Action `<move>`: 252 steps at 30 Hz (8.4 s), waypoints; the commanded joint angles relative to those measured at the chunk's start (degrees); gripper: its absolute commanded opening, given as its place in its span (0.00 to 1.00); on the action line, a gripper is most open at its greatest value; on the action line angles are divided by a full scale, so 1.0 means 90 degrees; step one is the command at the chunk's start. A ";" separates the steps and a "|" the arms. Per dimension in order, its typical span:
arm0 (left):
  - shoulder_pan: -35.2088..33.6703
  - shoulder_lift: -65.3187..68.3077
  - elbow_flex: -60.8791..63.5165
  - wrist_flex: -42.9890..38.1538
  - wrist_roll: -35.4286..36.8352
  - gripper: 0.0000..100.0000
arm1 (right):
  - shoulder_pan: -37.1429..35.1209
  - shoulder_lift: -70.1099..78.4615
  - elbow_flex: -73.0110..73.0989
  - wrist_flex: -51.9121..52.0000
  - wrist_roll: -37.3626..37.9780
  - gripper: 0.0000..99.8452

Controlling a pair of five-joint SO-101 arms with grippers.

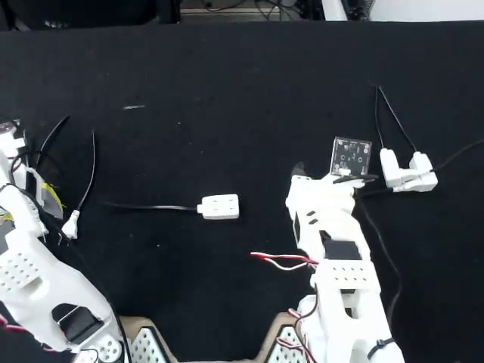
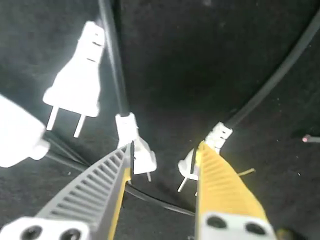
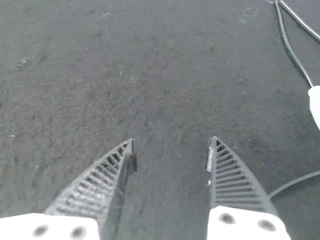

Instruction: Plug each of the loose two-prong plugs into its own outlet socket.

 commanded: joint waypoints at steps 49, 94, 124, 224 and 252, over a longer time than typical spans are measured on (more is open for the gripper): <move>0.3560 -0.2569 -0.0620 0.1446 0.1612 0.03 | -0.0078 -0.0220 -0.0298 -0.0156 -0.0049 0.22; 0.6549 -0.2647 0.2847 -0.2852 0.1924 0.26 | 0.0303 -0.0210 -0.0337 -0.0195 -0.0039 0.22; 0.7409 -0.1495 0.2691 -0.3204 0.3282 0.27 | 0.0283 -0.0210 -0.0327 -0.0195 -0.0039 0.22; 0.3004 -0.3409 0.4791 -0.3614 -0.2081 0.26 | 0.0274 -0.0210 -0.0317 -0.0195 -0.0039 0.22; 0.3707 -0.5079 0.4635 -0.1944 0.0596 0.26 | -0.0127 -0.0181 -0.0278 -0.0127 -0.0088 0.22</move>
